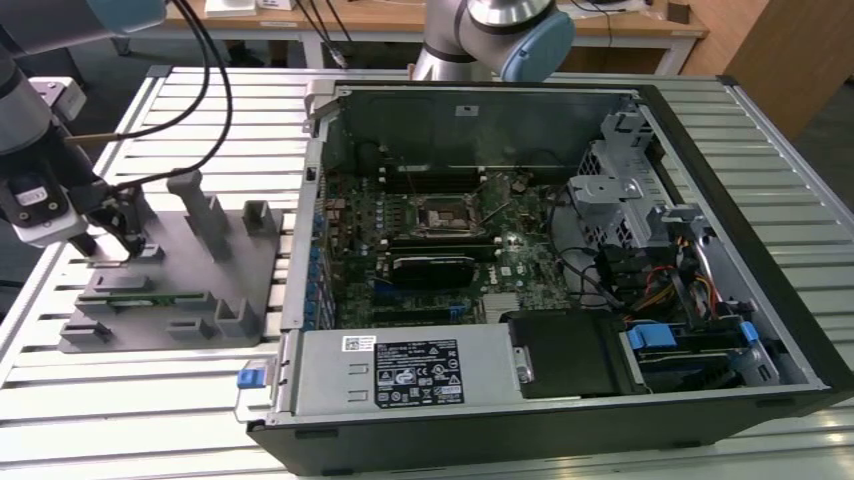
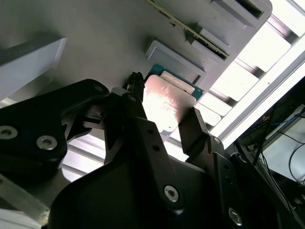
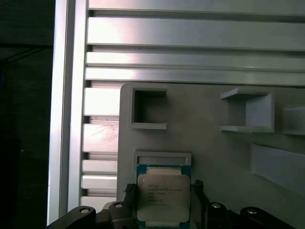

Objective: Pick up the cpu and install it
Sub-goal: 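Pick up the cpu and move it towards the insertion slot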

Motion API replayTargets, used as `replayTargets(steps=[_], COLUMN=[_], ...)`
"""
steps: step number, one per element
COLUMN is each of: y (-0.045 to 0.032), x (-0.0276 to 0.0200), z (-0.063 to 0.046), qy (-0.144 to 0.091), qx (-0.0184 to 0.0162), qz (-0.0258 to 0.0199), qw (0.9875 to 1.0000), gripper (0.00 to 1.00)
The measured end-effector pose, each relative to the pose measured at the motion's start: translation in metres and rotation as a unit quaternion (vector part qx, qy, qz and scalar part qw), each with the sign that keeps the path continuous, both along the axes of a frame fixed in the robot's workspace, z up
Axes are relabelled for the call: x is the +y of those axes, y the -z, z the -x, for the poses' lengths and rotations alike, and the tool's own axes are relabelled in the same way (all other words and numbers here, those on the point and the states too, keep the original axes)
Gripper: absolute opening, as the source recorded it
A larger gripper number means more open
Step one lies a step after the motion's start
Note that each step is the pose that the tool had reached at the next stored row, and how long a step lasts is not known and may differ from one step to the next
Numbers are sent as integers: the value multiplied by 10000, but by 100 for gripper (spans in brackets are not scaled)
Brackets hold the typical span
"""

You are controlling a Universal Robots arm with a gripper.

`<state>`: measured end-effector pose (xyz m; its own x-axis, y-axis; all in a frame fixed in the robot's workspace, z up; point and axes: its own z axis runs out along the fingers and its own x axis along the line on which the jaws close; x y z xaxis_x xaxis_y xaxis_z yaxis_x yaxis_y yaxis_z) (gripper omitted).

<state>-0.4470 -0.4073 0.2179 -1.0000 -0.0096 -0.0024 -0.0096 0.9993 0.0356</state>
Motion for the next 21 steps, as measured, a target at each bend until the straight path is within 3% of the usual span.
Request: replayTargets(steps=[21], y=[-110], x=[0], z=[0], qy=[0], qx=[-1], qz=[0], qw=[10000], gripper=[54])
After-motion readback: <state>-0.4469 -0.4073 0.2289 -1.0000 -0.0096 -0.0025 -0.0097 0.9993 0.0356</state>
